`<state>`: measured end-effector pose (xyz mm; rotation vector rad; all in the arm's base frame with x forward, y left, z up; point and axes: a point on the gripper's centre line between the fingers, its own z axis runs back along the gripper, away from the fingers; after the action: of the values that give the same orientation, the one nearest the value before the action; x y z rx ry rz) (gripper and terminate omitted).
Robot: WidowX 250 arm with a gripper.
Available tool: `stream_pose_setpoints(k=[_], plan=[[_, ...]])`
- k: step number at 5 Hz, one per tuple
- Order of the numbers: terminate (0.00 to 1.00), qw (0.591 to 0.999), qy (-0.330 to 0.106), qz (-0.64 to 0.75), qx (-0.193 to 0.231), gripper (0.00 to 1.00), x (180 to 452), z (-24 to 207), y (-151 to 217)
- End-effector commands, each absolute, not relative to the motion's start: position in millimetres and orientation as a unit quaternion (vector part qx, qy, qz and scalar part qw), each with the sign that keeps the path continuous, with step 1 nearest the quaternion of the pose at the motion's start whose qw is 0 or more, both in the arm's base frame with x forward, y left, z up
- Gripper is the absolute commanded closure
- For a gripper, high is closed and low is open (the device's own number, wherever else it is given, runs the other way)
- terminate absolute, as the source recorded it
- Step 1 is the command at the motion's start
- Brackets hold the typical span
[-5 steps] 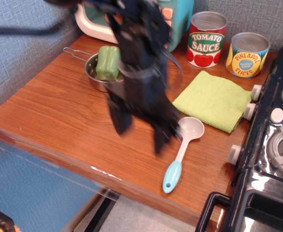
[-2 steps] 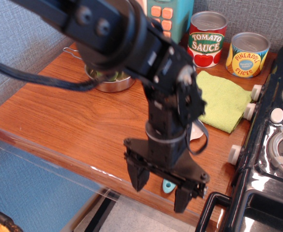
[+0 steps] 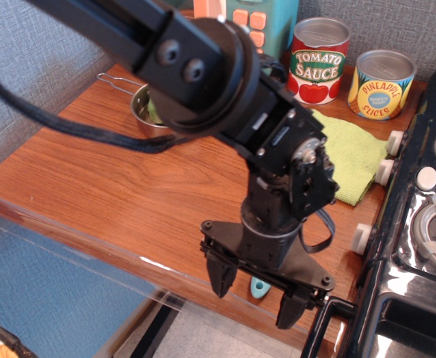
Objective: Put the blue spoon in front of the microwave.
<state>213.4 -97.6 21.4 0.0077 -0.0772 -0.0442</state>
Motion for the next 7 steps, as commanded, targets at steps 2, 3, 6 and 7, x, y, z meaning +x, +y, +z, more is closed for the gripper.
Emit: stream_pose_setpoints(k=[2,3,6,7], plan=[[0.0,0.997,-0.076,-0.001,-0.01,0.0,245,44,-101],[0.0,0.998,-0.065,-0.002,-0.005,0.0,245,37,-99],[0.0,0.999,-0.037,0.007,0.008,1.0,248,12,-95],[0.0,0.999,-0.036,0.005,0.005,1.0,249,13,-94]])
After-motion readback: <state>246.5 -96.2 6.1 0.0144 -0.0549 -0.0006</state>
